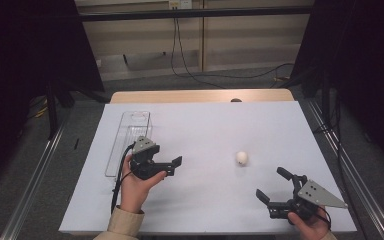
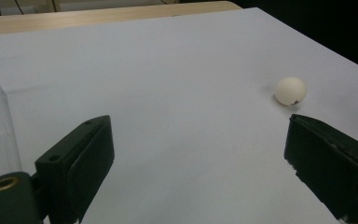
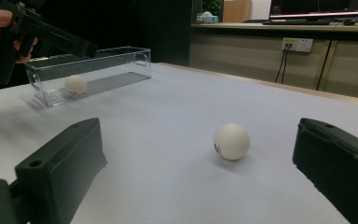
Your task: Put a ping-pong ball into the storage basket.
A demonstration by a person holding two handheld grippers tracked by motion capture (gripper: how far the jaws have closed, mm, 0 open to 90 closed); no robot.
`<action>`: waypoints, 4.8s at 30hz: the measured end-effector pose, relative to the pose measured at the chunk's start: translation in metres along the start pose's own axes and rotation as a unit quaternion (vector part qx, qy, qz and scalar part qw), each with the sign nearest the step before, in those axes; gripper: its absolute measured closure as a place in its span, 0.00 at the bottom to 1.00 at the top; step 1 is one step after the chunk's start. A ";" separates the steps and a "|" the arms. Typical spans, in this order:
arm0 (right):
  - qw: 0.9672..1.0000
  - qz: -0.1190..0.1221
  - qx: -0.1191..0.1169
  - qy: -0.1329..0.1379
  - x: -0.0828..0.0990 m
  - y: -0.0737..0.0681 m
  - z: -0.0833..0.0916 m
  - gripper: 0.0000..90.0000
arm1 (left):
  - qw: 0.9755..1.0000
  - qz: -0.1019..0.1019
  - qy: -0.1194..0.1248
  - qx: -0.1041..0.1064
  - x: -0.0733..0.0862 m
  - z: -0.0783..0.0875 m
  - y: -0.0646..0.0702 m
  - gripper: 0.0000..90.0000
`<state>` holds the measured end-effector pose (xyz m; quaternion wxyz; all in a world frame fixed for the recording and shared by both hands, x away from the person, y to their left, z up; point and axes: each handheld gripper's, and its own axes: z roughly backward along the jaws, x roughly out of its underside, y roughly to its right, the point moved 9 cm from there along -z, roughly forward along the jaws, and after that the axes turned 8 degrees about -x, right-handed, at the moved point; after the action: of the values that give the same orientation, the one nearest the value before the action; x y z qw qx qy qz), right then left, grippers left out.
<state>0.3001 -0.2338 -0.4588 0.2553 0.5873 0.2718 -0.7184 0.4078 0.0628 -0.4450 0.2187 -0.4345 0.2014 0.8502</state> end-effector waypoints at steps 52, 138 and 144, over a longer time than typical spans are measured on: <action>1.000 0.006 0.010 -0.003 -0.001 0.003 0.006 0.02 | 0.998 -0.044 -0.012 0.047 0.009 -0.032 0.049 0.08; 1.000 0.012 0.002 0.000 -0.003 -0.001 0.003 0.02 | 0.993 -0.093 -0.022 0.073 0.019 -0.062 0.098 0.07; 1.000 0.012 0.001 0.001 -0.004 -0.001 0.002 0.02 | 0.993 -0.094 -0.025 0.073 0.021 -0.064 0.099 0.07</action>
<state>0.2987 -0.2340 -0.4548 0.2628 0.5914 0.2640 -0.7152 0.3844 -0.0489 -0.4815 0.3341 -0.4133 0.2154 0.8193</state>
